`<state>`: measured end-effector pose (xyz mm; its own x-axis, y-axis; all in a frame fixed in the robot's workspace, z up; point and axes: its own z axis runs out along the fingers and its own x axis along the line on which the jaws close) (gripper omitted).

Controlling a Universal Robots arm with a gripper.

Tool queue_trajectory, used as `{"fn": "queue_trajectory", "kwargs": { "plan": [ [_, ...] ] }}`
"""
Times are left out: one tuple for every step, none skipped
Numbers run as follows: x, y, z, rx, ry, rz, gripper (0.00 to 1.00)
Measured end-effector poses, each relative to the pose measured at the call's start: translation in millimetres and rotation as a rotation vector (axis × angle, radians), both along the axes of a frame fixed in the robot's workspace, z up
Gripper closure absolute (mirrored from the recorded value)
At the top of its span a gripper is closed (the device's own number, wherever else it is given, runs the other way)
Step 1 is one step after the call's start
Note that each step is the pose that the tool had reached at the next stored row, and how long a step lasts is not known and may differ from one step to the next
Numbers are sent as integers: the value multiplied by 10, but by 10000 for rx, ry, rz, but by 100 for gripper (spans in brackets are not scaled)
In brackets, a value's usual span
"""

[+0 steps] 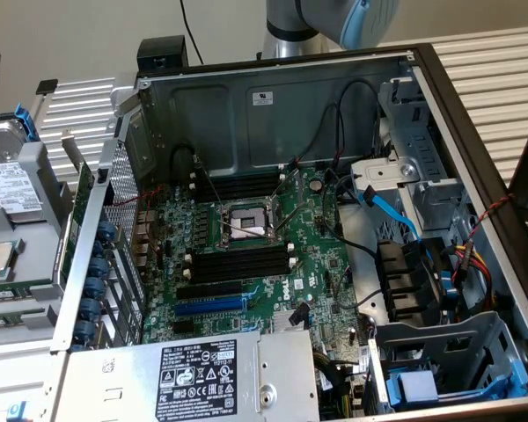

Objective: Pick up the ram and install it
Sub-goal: 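Reach for the ram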

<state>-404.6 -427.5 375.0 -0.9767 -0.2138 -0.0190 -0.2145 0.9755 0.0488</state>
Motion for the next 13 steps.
{"fn": "queue_trajectory", "kwargs": {
  "plan": [
    [-13,1,-3,-1,0,104,89],
    [-40,4,-6,0,1,135,89],
    [-72,7,-11,0,0,154,89],
    [-110,11,-15,-1,1,168,89],
    [-149,14,-20,-1,1,180,89],
    [-186,18,-25,0,0,193,89],
    [-227,21,-29,0,0,204,89],
    [-271,28,-33,-1,0,210,89],
    [-318,38,-36,-1,1,212,89],
    [-364,54,-38,-1,1,213,89],
    [-408,73,-40,-1,1,213,89],
    [-446,94,-41,-1,2,216,89],
    [-483,114,-43,0,0,220,89]
  ]
}}
